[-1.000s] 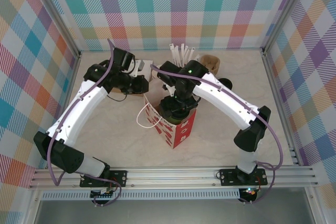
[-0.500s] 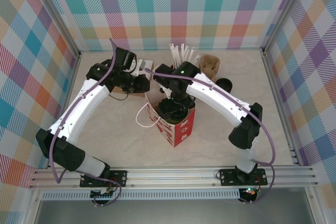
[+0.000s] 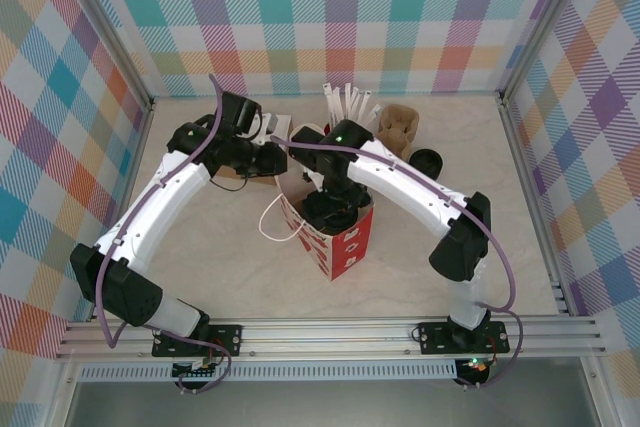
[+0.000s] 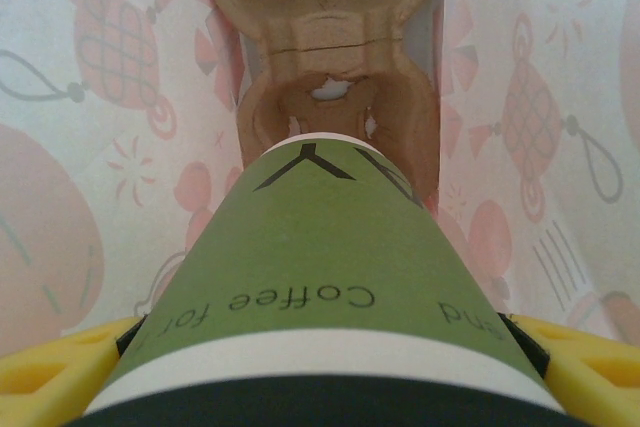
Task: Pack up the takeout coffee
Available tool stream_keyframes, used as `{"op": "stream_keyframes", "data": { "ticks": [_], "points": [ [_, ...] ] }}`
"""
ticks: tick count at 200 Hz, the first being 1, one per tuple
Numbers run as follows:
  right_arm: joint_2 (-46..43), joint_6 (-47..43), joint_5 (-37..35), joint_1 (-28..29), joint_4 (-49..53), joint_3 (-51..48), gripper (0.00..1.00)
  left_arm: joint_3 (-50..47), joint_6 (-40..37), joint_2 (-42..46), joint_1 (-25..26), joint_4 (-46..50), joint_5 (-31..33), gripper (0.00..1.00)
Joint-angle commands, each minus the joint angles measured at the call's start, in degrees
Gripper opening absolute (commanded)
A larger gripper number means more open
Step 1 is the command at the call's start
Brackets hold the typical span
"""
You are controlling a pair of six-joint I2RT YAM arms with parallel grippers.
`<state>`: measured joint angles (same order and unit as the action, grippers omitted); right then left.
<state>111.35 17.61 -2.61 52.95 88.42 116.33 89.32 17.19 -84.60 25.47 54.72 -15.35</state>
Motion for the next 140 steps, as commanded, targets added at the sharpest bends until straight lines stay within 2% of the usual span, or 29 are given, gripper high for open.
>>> {"op": "stream_keyframes", "data": {
  "ticks": [1, 140],
  "points": [
    [0.7, -0.7, 0.0, 0.2, 0.1, -1.1, 0.82, -1.0, 0.8, 0.5, 0.4, -0.4, 0.4, 0.16],
    [3.3, -2.3, -0.3, -0.8, -1.1, -3.7, 0.82, -1.1, 0.7, 0.7, 0.4, -0.3, 0.7, 0.16]
  ]
}}
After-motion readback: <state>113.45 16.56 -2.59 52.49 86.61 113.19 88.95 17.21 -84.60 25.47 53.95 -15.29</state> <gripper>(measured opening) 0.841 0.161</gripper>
